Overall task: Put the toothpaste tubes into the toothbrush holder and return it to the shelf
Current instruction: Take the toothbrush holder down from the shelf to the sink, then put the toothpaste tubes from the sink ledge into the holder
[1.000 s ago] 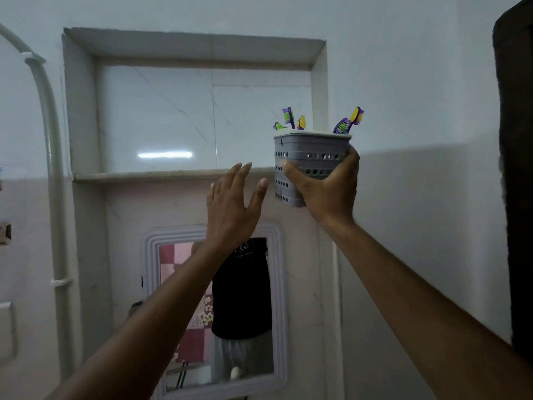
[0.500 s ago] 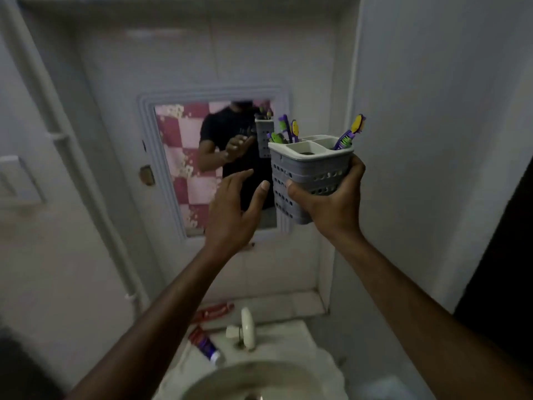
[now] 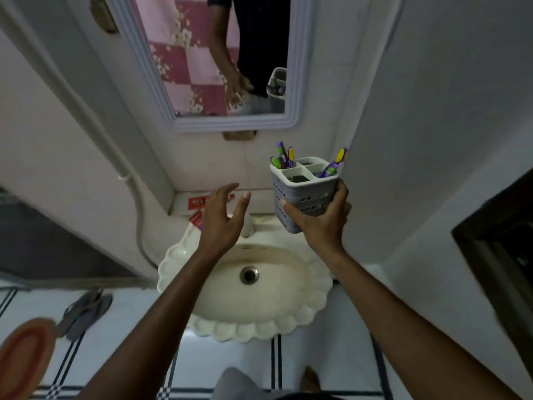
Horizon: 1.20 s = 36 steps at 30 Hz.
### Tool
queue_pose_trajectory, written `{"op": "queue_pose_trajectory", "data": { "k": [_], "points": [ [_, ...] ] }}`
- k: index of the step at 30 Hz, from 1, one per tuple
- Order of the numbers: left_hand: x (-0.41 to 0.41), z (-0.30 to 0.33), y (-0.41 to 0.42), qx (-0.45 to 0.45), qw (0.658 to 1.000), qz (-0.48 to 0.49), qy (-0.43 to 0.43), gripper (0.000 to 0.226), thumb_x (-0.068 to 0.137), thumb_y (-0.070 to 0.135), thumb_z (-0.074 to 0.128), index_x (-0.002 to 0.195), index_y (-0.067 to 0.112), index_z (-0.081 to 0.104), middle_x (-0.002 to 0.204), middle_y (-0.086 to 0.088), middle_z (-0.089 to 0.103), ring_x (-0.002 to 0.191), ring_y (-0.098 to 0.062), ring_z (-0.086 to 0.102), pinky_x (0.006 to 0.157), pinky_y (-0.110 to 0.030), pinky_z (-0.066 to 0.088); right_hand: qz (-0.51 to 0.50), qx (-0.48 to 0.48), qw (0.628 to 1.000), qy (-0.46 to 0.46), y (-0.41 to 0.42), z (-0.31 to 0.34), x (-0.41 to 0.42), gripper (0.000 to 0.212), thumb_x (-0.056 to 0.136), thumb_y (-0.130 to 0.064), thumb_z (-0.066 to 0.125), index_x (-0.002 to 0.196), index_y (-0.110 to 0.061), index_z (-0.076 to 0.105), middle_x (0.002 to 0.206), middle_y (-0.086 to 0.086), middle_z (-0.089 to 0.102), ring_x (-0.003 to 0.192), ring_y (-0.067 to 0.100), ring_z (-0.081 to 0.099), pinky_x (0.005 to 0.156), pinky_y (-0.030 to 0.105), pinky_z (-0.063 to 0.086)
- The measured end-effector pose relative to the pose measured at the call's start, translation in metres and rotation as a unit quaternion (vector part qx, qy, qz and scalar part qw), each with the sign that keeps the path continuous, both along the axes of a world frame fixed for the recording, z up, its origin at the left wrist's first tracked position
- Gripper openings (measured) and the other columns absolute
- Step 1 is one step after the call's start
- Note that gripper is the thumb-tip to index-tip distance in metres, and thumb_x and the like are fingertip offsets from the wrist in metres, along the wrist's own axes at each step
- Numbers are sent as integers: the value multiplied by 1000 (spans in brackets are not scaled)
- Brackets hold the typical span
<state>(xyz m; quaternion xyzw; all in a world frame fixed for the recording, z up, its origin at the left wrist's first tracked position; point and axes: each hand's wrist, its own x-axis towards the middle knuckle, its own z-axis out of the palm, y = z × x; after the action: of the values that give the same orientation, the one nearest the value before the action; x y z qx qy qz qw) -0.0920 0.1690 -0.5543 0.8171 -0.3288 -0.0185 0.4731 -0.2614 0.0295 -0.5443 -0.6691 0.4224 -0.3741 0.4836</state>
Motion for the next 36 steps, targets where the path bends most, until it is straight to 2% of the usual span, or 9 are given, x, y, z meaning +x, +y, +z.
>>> {"op": "queue_pose_trajectory", "data": {
  "k": [7, 10, 15, 19, 23, 26, 30, 32, 36],
  "points": [
    [17, -76, 29, 37, 987, 54, 149, 41, 110, 47, 56, 133, 16, 69, 128, -2, 72, 114, -18, 67, 99, -42, 55, 6, 47, 997, 59, 9, -79, 16, 135, 51, -67, 101, 164, -32, 34, 145, -3, 46, 140, 23, 51, 109, 37, 50],
    [31, -98, 40, 105, 981, 26, 159, 41, 110, 37, 59, 139, 8, 65, 135, -9, 69, 121, -25, 67, 105, -46, 54, -18, 42, 996, 72, 14, -101, 31, 133, 54, -62, 103, 163, -21, 39, 154, 4, 54, 145, 28, 53, 113, 42, 53],
    [68, -122, 60, 266, 962, -45, 46, 40, 108, 26, 62, 144, 9, 62, 146, -10, 63, 134, -32, 58, 108, -50, 49, -61, 45, 993, 92, 23, -127, 56, 129, 62, -38, 110, 163, -11, 36, 160, 10, 49, 151, 31, 50, 116, 40, 52],
    [98, -130, 67, 382, 916, -117, -37, 54, 106, 15, 60, 159, 18, 50, 169, -4, 41, 154, -29, 39, 122, -47, 36, -81, 64, 988, 118, 25, -141, 66, 127, 62, -30, 111, 159, -2, 34, 159, 16, 47, 150, 34, 51, 115, 33, 48],
    [130, -133, 65, 453, 856, -209, -137, 73, 100, 6, 60, 167, 22, 37, 175, -1, 30, 161, -28, 27, 125, -46, 31, -85, 56, 986, 133, 29, -147, 69, 132, 58, -37, 112, 158, -1, 34, 159, 17, 50, 149, 36, 51, 119, 46, 51],
    [142, -133, 62, 480, 812, -242, -228, 75, 97, 5, 59, 166, 22, 35, 170, -1, 35, 156, -27, 33, 122, -41, 32, -99, 45, 985, 130, 30, -148, 67, 132, 53, -48, 112, 156, -4, 42, 153, 14, 55, 146, 34, 52, 115, 39, 51],
    [149, -131, 57, 497, 767, -256, -314, 60, 101, 10, 58, 158, 19, 44, 158, -3, 45, 145, -28, 41, 121, -43, 32, -93, 46, 986, 131, 30, -149, 63, 137, 52, -55, 111, 160, -10, 41, 154, 11, 54, 148, 31, 46, 112, 32, 45],
    [147, -130, 57, 482, 785, -240, -305, 53, 100, 10, 58, 152, 21, 49, 153, -2, 50, 142, -27, 45, 119, -42, 33, -86, 49, 986, 132, 29, -149, 58, 139, 51, -57, 110, 161, -11, 39, 156, 10, 53, 149, 30, 46, 111, 29, 43],
    [136, -126, 60, 370, 904, -163, -138, 39, 108, 19, 58, 147, 19, 54, 147, -9, 61, 134, -30, 59, 123, -51, 35, -67, 54, 987, 134, 27, -147, 52, 142, 52, -63, 108, 165, -14, 35, 159, 7, 49, 149, 26, 46, 109, 28, 43]
  ]
}}
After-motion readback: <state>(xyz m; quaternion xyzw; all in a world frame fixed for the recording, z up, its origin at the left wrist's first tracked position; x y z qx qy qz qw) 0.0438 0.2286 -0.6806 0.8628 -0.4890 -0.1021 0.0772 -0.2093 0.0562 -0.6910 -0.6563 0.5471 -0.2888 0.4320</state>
